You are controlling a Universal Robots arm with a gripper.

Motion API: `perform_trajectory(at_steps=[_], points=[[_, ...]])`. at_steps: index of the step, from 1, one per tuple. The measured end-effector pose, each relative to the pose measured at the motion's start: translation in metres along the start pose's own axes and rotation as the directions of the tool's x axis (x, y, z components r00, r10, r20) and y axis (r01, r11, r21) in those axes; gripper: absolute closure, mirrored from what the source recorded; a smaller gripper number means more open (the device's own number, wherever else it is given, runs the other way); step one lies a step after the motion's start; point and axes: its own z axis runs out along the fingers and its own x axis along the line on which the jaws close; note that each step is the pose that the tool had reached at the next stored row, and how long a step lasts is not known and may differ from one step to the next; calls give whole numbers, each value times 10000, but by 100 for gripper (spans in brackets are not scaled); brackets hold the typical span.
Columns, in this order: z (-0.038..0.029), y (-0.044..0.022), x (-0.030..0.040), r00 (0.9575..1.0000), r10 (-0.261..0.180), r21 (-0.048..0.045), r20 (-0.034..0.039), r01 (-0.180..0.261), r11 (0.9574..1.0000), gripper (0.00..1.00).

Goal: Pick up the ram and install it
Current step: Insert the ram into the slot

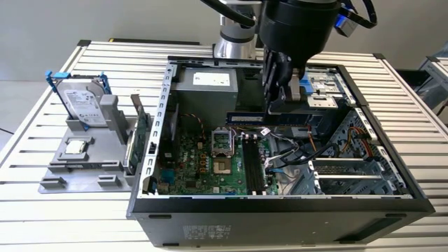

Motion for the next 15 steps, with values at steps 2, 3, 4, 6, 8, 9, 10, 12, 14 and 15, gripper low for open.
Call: perform_trajectory(at_steps=[2,3,4,6,8,9,10,12,14,15], points=[[0,-13,0,10000,15,-1,0,-15,10000,100],[0,-14,0,10000,20,-1,0,-20,10000,100],[0,-15,0,10000,23,-2,-1,-23,10000,100],[0,-15,0,10000,26,-2,-1,-26,10000,100],[0,-15,0,10000,25,-2,0,-25,10000,100],[0,-15,0,10000,26,-2,0,-26,10000,100],[0,-15,0,10000,26,-2,-1,-26,10000,100],[0,-15,0,10000,26,-2,-1,-26,10000,100],[0,-15,0,10000,30,-2,-1,-30,10000,100],[0,-15,0,10000,36,-2,0,-36,10000,100]])
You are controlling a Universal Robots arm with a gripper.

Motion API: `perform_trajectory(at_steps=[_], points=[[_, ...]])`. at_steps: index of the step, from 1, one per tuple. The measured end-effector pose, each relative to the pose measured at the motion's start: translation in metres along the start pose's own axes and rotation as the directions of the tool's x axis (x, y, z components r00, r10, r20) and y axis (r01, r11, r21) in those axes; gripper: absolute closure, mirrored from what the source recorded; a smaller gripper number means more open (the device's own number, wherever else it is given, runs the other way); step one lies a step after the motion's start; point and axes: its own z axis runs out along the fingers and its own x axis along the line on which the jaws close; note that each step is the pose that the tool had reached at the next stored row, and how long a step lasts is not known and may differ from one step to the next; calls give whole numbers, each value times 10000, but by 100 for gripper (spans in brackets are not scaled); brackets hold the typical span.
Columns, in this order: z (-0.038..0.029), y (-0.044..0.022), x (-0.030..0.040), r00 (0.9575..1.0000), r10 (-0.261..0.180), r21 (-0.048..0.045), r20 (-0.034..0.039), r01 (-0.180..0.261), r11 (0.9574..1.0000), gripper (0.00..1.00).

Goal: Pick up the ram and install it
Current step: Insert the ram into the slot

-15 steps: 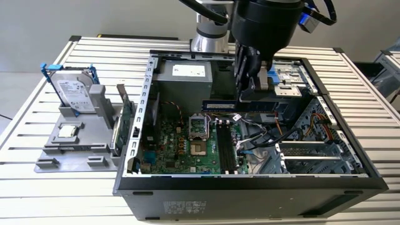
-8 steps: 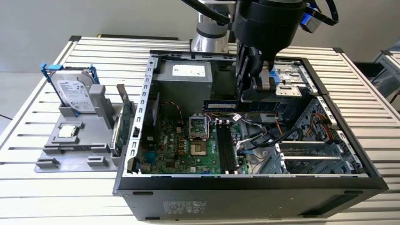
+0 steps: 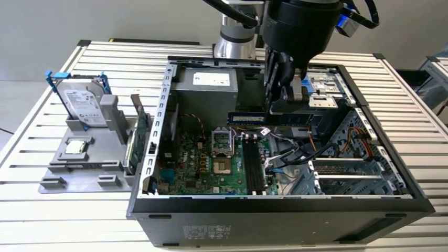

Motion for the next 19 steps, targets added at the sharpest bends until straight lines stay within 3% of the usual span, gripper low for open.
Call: perform_trajectory(at_steps=[10,19], points=[[0,0,0,9987,505,-38,-1,-505,9987,100],[0,0,0,9935,1137,-84,-4,-1137,9935,100]])
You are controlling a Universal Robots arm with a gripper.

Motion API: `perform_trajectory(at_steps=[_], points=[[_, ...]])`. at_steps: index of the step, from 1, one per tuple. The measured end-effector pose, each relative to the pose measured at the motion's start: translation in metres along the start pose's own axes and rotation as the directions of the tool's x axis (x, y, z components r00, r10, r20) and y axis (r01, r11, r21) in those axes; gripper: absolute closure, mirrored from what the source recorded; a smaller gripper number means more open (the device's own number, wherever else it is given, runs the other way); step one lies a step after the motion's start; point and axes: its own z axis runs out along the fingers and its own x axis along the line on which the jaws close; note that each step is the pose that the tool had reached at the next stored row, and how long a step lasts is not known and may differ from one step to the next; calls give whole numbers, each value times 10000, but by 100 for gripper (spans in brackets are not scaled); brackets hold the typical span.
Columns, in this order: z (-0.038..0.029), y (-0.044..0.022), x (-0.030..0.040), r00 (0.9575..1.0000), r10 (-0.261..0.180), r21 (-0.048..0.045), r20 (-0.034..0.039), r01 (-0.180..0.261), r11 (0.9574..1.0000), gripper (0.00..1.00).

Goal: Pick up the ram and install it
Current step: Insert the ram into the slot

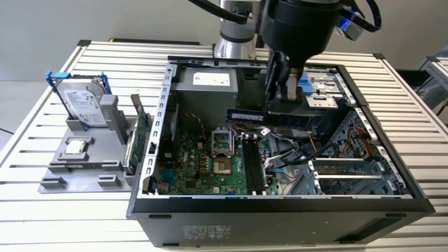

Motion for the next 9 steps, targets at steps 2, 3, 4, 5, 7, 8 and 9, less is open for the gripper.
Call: perform_trajectory(at_steps=[2,3,4,5,7,8,9], points=[[0,0,0,9999,154,-12,0,-154,9999,100],[0,0,0,9997,236,-18,-1,-236,9997,100],[0,0,0,9995,315,-23,1,-315,9995,100],[0,0,0,9992,392,-29,0,-392,9992,100],[0,0,0,9985,554,-41,0,-554,9985,100],[0,0,0,9980,627,-46,0,-627,9980,100],[0,0,0,9975,704,-52,-1,-704,9975,100]])
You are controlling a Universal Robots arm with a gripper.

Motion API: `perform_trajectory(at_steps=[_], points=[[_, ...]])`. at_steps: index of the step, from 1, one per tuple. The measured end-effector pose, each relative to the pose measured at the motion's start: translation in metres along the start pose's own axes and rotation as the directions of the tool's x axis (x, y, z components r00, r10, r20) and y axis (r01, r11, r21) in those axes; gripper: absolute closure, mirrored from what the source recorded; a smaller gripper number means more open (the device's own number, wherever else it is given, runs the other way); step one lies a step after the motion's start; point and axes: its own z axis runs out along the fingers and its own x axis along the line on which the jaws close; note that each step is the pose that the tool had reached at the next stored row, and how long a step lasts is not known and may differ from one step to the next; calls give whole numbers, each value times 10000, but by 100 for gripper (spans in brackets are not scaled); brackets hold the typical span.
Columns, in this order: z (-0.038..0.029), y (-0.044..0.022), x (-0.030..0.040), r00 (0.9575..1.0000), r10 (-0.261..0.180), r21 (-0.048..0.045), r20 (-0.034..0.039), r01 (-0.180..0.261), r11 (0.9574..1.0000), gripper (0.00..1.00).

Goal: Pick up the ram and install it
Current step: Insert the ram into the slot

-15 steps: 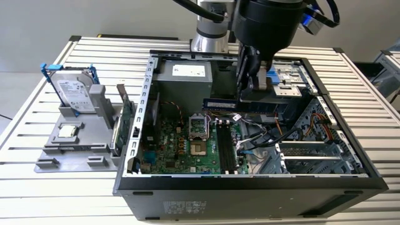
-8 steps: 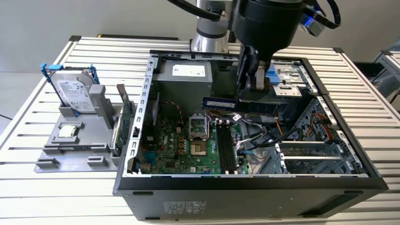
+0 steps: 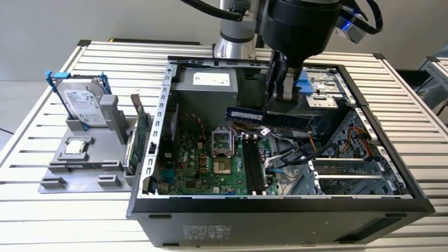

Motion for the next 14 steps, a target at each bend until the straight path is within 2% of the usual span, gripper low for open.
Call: perform_trajectory(at_steps=[7,14], points=[[0,0,0,9985,542,-40,-1,-542,9985,100],[0,0,0,9942,1077,-79,-4,-1077,9942,100]])
